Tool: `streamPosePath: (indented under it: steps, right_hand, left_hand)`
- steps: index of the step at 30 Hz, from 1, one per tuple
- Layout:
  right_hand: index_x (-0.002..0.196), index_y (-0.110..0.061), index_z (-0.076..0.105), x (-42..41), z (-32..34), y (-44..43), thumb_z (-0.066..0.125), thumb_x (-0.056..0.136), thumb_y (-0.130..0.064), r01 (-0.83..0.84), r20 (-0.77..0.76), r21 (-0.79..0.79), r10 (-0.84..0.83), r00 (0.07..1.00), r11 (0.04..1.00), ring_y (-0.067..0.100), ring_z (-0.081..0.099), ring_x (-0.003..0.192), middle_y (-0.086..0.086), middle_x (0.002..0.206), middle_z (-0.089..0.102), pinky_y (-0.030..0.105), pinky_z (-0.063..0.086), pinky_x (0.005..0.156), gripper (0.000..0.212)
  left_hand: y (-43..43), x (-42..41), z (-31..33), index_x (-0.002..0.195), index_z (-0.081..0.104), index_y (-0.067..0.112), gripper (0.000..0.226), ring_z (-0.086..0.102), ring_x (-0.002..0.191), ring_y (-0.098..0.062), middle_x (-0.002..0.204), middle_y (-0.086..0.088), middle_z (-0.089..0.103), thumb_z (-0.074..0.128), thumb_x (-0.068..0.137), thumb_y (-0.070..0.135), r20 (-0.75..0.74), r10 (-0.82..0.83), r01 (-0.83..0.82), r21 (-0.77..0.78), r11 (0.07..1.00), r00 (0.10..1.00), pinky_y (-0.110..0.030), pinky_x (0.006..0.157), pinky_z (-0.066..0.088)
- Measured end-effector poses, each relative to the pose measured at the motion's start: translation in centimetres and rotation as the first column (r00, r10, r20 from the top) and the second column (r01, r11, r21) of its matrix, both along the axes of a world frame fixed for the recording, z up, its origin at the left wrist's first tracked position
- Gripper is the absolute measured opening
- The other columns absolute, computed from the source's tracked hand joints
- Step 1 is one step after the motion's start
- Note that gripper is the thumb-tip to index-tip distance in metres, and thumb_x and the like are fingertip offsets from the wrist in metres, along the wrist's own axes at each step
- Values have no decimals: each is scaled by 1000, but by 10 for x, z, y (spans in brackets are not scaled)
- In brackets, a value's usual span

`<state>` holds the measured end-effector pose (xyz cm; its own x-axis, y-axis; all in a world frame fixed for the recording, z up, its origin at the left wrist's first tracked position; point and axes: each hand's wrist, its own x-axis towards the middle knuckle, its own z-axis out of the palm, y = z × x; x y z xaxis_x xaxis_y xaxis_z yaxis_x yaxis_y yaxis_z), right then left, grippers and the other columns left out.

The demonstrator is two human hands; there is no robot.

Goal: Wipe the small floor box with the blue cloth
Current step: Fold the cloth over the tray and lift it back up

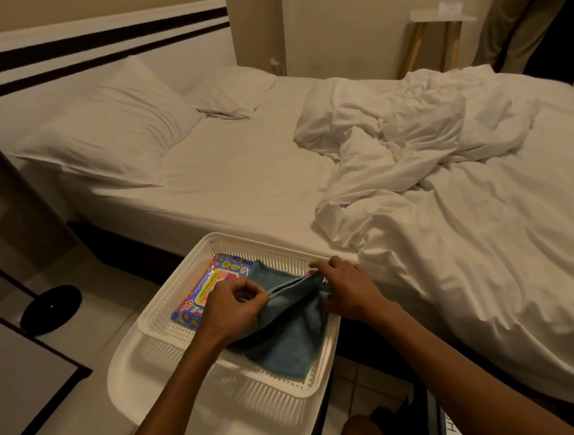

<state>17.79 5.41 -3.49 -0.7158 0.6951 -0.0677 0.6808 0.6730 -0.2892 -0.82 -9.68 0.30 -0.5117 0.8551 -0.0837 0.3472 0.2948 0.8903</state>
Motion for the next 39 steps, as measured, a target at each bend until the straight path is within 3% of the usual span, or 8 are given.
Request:
streamPosePath:
  steps: [2,6,12,16,22,25,32,39]
  right_hand:
    - [144,-29,39,-11,-3,3,70,82,-37,28,-45,72,-25,999,997,30,54,117,6,131,49,40,37,99,69]
    - [121,-27,60,-27,1,18,68,87,-27,72,-204,27,-65,977,997,26,60,99,4,113,58,36,48,84,35]
    - [106,-30,71,-39,10,33,65,86,-28,-29,-109,-16,27,994,999,27,66,99,5,108,72,32,50,78,21]
    - [102,-29,73,-35,14,34,66,86,-29,-49,-123,-25,45,991,999,23,68,92,1,100,75,39,57,79,17]
    - [89,-27,74,-19,10,28,75,82,-29,-54,-125,-13,52,991,998,17,63,82,-6,87,66,39,56,76,7]
    - [89,-28,76,-10,9,24,79,79,-37,-49,-138,-14,47,989,999,17,58,87,-6,95,54,36,53,76,14]
    - [98,-31,78,0,5,5,76,82,-33,-144,-140,-30,139,980,989,15,56,116,-3,133,54,34,52,91,16]
    - [106,-28,77,-10,5,-11,67,90,-27,-196,-95,-55,190,977,979,17,48,131,-7,143,55,41,50,98,20]
  left_hand:
    - [0,-5,4,72,70,9,10,64,59,-19,68,-11,71,72,80,4,17,-20,20,16,1000,1000,-44,64,58]
    - [-3,-16,12,75,69,7,13,65,65,-17,68,-5,69,68,84,-3,53,-28,25,56,998,998,-42,62,59]
    - [-7,-30,18,73,67,8,17,64,68,-15,69,-2,66,66,84,-5,76,-15,8,82,997,997,-31,58,58]
    - [-5,-34,21,69,63,10,21,64,67,-18,69,-7,65,64,87,0,93,52,-60,88,994,994,-32,57,58]
    - [-2,-24,23,68,64,11,22,63,68,-21,72,-12,66,64,88,2,105,34,-42,74,996,994,-33,59,58]
    - [0,-19,24,71,66,9,17,64,66,-18,72,-11,68,66,87,4,99,53,-61,81,995,994,-32,57,58]
    - [5,-16,26,73,67,6,12,64,65,-19,72,-12,68,66,85,5,114,149,-161,112,981,982,-27,52,56]
    - [9,-14,30,71,66,7,15,62,65,-18,70,-8,65,65,85,2,147,199,-218,125,968,969,-25,49,54]
